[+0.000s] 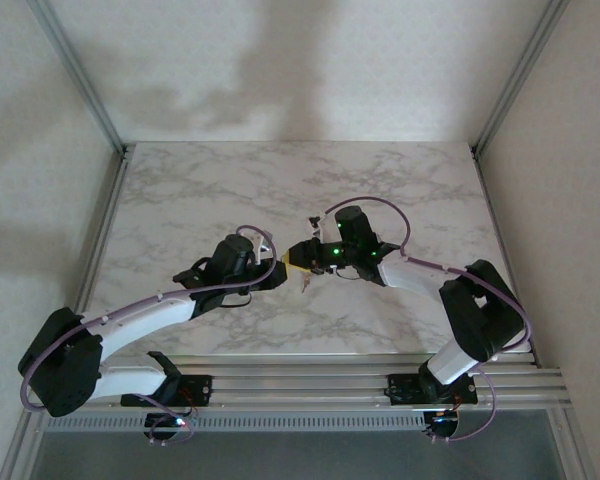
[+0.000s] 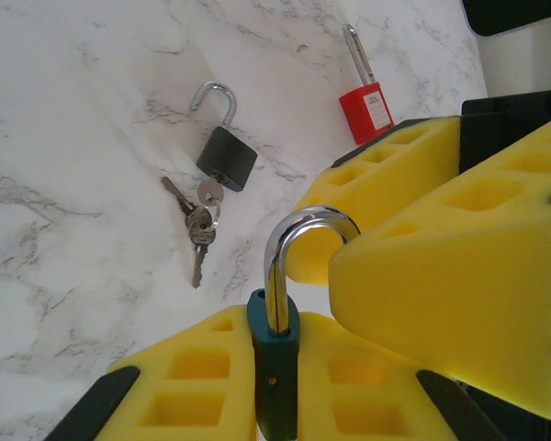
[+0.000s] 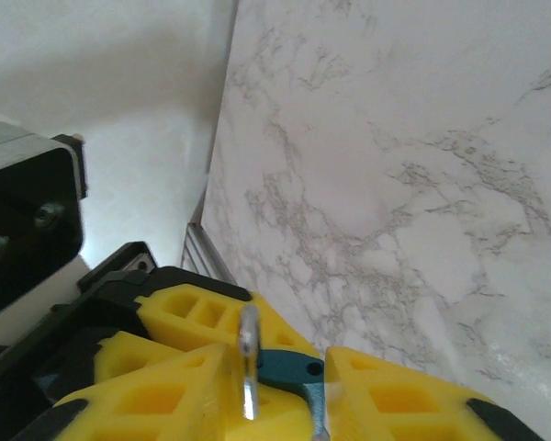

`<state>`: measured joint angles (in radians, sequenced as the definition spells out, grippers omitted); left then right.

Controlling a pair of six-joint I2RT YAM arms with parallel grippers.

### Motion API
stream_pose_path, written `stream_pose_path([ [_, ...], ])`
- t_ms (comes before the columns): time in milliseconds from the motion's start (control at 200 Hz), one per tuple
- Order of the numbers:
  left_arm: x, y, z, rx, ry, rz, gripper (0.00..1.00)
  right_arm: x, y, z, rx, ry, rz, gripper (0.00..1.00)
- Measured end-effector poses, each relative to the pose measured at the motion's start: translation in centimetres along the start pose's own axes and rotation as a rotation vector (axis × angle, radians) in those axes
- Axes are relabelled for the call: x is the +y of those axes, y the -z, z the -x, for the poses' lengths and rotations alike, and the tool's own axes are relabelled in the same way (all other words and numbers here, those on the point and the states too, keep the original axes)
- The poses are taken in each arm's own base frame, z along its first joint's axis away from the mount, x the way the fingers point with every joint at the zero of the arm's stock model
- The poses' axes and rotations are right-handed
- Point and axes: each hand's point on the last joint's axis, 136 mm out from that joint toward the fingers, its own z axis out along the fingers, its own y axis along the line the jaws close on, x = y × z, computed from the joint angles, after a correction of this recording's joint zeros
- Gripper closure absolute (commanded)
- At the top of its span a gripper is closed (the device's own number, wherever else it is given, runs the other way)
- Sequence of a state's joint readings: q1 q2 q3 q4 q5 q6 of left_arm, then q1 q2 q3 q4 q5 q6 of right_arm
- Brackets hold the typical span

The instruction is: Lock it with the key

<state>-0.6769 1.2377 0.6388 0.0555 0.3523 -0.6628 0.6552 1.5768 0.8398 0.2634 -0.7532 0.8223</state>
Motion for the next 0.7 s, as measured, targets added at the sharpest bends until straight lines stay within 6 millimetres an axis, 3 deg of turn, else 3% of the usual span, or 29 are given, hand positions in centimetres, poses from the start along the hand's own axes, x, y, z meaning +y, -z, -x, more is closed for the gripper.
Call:
stream_pose_path([
  [165,-0.8,-0.1,-0.6,0.033,-0.029,-0.054,1.00,1.4,0.5,0.0,-0.009,0.029,0.024,0.68],
  [405,-1.4,-0.2,-0.9,0.064,-0.055,-0.104,1.00,1.6,1.3,-0.2,-0.026,0.045,0.003,0.70],
  [701,-0.3,0.1,-1.5,0.094,-0.026,-0.127,1.00,1.6,1.3,-0.1,-0.028,0.050,0.005,0.78],
])
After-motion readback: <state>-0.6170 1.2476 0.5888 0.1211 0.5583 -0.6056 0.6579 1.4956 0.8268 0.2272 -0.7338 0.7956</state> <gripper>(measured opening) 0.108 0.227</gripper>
